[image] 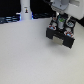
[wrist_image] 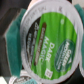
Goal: Open the kcup holder, insert the kcup into the holder, and close the kcup holder
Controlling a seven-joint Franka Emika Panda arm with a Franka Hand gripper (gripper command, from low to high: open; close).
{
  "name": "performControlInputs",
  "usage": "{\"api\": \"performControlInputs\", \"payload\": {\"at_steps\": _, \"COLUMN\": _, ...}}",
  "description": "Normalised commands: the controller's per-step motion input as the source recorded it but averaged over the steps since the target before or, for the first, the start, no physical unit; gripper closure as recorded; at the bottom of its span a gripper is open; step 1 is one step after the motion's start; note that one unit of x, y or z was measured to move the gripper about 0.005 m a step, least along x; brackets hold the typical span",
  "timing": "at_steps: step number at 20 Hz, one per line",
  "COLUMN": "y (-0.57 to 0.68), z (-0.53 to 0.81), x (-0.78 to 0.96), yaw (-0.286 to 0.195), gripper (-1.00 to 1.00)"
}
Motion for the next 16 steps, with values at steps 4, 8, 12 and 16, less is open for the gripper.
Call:
{"api": "performControlInputs", "payload": {"at_steps": 4, "y": 0.07, "z": -0.23, "x": 0.07, "yaw": -0.001, "gripper": 1.00}}
{"api": "performControlInputs", "payload": {"at_steps": 8, "y": 0.12, "z": -0.06, "x": 0.05, "yaw": 0.021, "gripper": -1.00}}
{"api": "performControlInputs", "payload": {"at_steps": 12, "y": 0.12, "z": 0.21, "x": 0.08, "yaw": 0.058, "gripper": -1.00}}
{"api": "performControlInputs", "payload": {"at_steps": 16, "y": 0.12, "z": 0.25, "x": 0.09, "yaw": 0.040, "gripper": -1.00}}
